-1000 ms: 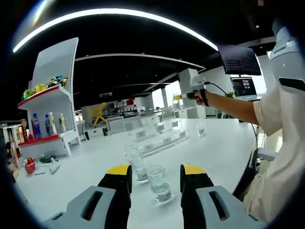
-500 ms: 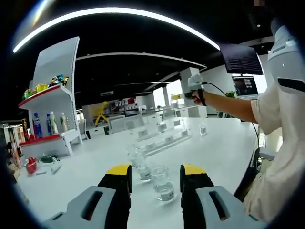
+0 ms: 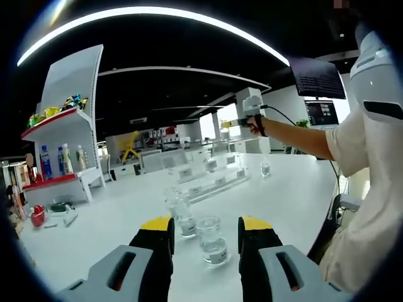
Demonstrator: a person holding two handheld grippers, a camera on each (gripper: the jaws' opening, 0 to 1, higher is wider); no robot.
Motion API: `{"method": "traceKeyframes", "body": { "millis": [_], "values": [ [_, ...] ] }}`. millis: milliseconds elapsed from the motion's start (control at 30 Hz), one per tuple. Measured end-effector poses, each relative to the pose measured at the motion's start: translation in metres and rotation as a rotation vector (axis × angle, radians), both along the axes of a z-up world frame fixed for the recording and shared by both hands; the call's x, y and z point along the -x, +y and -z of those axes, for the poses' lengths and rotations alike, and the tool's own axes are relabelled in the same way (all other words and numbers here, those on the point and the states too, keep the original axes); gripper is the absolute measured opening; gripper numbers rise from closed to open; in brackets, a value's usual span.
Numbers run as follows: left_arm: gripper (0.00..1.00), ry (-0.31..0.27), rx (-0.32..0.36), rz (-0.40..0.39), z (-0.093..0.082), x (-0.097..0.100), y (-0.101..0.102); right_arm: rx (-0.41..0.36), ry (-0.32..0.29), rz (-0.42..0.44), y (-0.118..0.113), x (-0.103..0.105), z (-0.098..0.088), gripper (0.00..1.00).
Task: Identify the label on the chemical reagent bottle, grasp the chemical reagent bottle, and place it in the designated position on the reagent rack
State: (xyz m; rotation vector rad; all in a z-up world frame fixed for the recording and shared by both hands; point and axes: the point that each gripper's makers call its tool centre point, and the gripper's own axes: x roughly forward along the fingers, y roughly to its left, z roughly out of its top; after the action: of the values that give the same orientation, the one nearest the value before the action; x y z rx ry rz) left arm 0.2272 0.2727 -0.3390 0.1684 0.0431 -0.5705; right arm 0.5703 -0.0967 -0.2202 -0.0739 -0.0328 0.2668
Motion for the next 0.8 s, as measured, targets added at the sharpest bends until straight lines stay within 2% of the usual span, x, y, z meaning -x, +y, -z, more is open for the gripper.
{"method": "traceKeyframes", "body": {
  "millis": [500, 800],
  "values": [
    [0.41, 0.002, 0.000, 0.002, 0.001, -0.002, -0.001, -0.014, 0.017, 0.014, -0.003, -0.015, 0.014, 0.18],
    [0.41, 0.007, -0.004, 0.000, 0.003, -0.003, -0.001, -0.009, 0.033, 0.033, -0.011, -0.024, 0.032, 0.18]
  ]
}}
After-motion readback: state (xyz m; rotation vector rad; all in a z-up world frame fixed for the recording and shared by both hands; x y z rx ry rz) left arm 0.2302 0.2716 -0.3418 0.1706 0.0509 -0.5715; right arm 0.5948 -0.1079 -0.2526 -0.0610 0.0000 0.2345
